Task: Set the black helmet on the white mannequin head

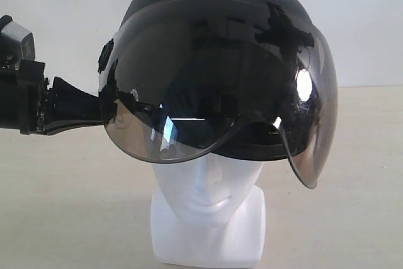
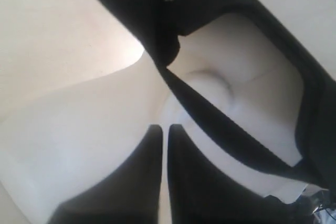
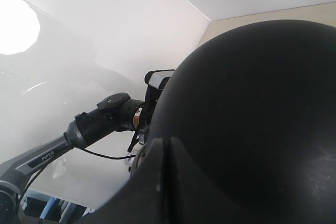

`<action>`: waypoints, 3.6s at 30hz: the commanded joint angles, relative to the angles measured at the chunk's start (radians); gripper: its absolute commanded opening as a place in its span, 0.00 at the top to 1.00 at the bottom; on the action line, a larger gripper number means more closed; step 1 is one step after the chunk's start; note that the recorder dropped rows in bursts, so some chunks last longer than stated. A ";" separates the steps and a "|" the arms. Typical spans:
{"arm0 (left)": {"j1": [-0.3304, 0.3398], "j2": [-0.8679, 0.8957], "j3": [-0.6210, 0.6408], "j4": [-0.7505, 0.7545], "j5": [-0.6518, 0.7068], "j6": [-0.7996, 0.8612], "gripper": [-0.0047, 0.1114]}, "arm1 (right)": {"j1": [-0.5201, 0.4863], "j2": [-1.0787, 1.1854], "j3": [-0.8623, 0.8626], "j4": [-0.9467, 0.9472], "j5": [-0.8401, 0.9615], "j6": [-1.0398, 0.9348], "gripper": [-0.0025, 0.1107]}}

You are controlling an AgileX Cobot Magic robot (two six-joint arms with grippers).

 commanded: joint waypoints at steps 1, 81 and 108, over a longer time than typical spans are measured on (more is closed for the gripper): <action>0.027 -0.001 0.003 -0.004 -0.006 -0.021 0.89 | 0.000 -0.006 -0.007 -0.002 0.009 -0.001 0.98; 0.018 0.069 -0.134 -0.004 0.046 -0.103 0.92 | 0.000 -0.006 -0.007 -0.019 0.009 0.005 0.98; 0.188 0.126 -0.025 -0.004 -0.006 -0.037 0.92 | -0.003 -0.006 -0.007 -0.385 -0.090 0.169 0.98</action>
